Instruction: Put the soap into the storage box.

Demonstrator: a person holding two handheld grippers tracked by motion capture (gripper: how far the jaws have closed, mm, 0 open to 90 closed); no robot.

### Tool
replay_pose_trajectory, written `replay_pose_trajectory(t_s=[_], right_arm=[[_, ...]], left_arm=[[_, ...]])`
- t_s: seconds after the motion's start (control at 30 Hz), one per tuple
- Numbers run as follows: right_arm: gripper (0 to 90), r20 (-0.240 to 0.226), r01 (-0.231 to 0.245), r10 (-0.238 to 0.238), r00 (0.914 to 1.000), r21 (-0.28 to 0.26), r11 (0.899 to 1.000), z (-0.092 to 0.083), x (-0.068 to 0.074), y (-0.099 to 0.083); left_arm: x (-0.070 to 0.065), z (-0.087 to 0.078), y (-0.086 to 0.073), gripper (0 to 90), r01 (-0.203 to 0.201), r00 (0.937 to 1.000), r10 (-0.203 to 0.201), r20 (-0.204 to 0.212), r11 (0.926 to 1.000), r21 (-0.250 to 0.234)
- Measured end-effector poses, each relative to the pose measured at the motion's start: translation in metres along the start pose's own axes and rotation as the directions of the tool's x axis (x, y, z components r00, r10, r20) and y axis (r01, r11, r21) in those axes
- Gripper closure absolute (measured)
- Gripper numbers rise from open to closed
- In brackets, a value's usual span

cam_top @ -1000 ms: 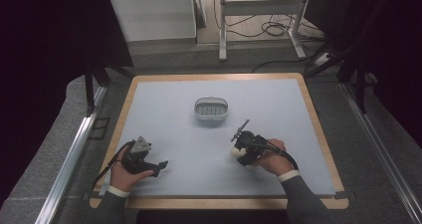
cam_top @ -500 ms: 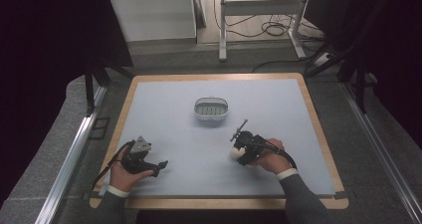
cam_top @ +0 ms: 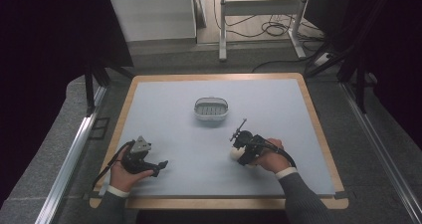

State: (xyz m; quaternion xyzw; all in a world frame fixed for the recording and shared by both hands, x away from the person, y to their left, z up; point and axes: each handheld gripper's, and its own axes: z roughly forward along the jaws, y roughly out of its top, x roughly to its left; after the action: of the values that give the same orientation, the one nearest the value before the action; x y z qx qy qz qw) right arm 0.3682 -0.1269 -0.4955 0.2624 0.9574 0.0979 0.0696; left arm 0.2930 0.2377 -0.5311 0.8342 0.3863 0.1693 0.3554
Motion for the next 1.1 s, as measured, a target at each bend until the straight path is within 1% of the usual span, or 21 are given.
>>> replay_pose_trajectory(t_s=[0.03, 0.1, 0.13, 0.17, 0.2, 0.23, 0.4, 0.43, 0.47, 0.5, 0.57, 0.63, 0.67, 0.77, 0.9, 1.0, 1.1], right_arm=[[49.6, -0.013, 0.004, -0.004, 0.9999, 0.006, 1.0, -0.002, -0.001, 0.001], [49.6, -0.01, 0.006, -0.006, 0.9999, 0.01, 1.0, -0.004, -0.001, 0.001], [49.6, -0.004, 0.01, -0.01, 0.9999, 0.008, 1.0, -0.009, -0.002, 0.003], [49.6, -0.004, 0.01, -0.01, 0.9999, 0.008, 1.0, -0.009, -0.002, 0.003], [49.6, -0.007, 0.019, -0.019, 0.9998, 0.005, 1.0, -0.013, -0.003, 0.004], [49.6, -0.01, 0.018, -0.018, 0.9998, 0.002, 1.0, -0.014, -0.004, 0.005], [49.6, -0.003, 0.032, -0.032, 0.9995, -0.001, 0.999, -0.021, -0.006, 0.007], [49.6, -0.001, 0.034, -0.034, 0.9994, -0.019, 0.999, -0.025, -0.008, 0.009], [49.6, -0.001, 0.034, -0.034, 0.9994, -0.019, 0.999, -0.025, -0.008, 0.009], [49.6, -0.005, 0.034, -0.034, 0.9994, -0.028, 0.999, -0.029, -0.009, 0.011], [49.5, 0.005, 0.047, -0.046, 0.9989, -0.044, 0.998, -0.031, -0.01, 0.012], [49.5, 0.009, 0.042, -0.042, 0.9991, -0.047, 0.998, -0.031, -0.01, 0.013], [49.5, 0.013, 0.054, -0.053, 0.9985, -0.063, 0.997, -0.033, -0.012, 0.015], [49.5, 0.018, 0.045, -0.043, 0.9989, -0.07, 0.997, -0.035, -0.014, 0.018], [49.5, 0.025, 0.057, -0.055, 0.9982, -0.09, 0.994, -0.041, -0.018, 0.023], [49.5, 0.035, 0.061, -0.057, 0.9977, -0.101, 0.993, -0.047, -0.022, 0.03], [49.5, 0.037, 0.06, -0.057, 0.9977, -0.104, 0.993, -0.049, -0.024, 0.032]], left_arm=[[0.0, 0.0, 0.0, 6.3, 0.0, 1.0, 0.0, 0.0, 1.0, 0.001], [0.0, 0.0, 0.0, 6.3, 0.0, 1.0, 0.0, -0.001, 1.0, 0.001], [0.0, 0.0, 0.0, 6.3, 0.0, 1.0, 0.0, 0.0, 1.0, 0.001], [0.0, 0.0, 0.0, 6.3, 0.0, 1.0, 0.0, 0.0, 1.0, 0.001], [0.0, 0.0, 0.0, 6.3, 0.0, 1.0, 0.0, 0.0, 1.0, 0.002], [0.0, 0.0, 0.0, 6.3, 0.0, 1.0, 0.0, 0.001, 1.0, 0.002], [0.0, -0.001, 0.0, 6.3, 0.0, 1.0, 0.0, -0.001, 1.0, 0.0], [0.0, -0.001, 0.0, 6.2, -0.001, 1.0, 0.001, -0.001, 1.0, 0.001], [0.0, 0.0, 0.0, 6.2, 0.0, 1.0, 0.0, -0.001, 1.0, 0.001], [0.0, 0.0, 0.0, 6.2, -0.001, 1.0, 0.001, 0.0, 1.0, 0.003], [0.0, 0.001, 0.0, 6.2, -0.004, 1.0, 0.004, 0.001, 1.0, 0.007], [0.0, 0.001, 0.0, 6.3, -0.004, 1.0, 0.004, 0.0, 0.9999, 0.01], [0.0, 0.001, 0.0, 6.3, -0.006, 1.0, 0.006, 0.003, 1.0, 0.007], [0.0, 0.0, 0.0, 6.2, -0.004, 1.0, 0.004, 0.0, 1.0, 0.003], [0.001, -0.002, 0.0, 6.2, -0.004, 1.0, 0.004, -0.001, 1.0, 0.002], [0.001, -0.001, 0.0, 6.2, -0.006, 1.0, 0.006, -0.001, 1.0, 0.005], [0.001, 0.0, 0.0, 6.2, -0.006, 1.0, 0.006, 0.0, 1.0, 0.006]])
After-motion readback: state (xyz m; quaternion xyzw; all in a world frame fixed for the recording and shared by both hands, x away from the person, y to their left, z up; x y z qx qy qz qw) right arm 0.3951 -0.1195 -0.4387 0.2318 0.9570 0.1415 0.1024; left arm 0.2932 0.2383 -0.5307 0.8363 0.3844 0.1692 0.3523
